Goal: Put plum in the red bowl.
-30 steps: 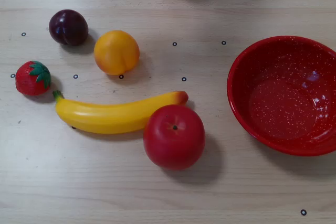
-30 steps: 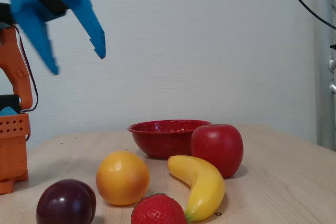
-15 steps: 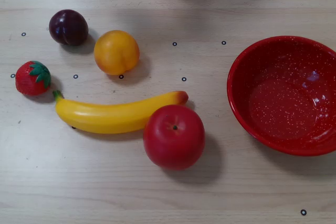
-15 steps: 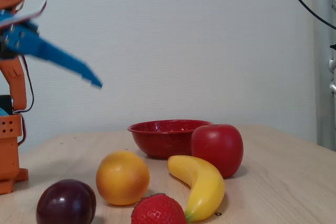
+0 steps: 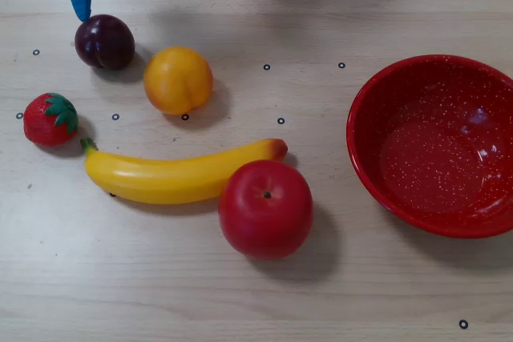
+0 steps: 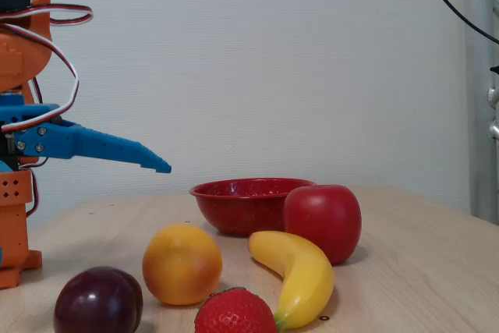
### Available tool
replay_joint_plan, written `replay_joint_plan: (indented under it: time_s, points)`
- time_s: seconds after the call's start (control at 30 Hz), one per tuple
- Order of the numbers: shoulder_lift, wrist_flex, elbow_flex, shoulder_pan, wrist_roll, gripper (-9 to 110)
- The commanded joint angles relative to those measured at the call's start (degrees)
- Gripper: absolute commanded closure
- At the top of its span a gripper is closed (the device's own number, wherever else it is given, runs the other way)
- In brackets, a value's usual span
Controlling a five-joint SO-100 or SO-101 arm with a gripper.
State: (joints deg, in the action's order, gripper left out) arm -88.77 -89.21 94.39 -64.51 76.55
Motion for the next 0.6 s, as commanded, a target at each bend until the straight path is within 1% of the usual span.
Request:
replay_joint_plan:
  time_s: [0.0,0.27,0.57]
  points:
    - [-0.53,2.11,-2.29,-1.93,2.20,27]
    - [2.55,10.63,0.79,-2.64,3.78,25]
    - [6.77,14.77,0.79,-2.37,4.04,25]
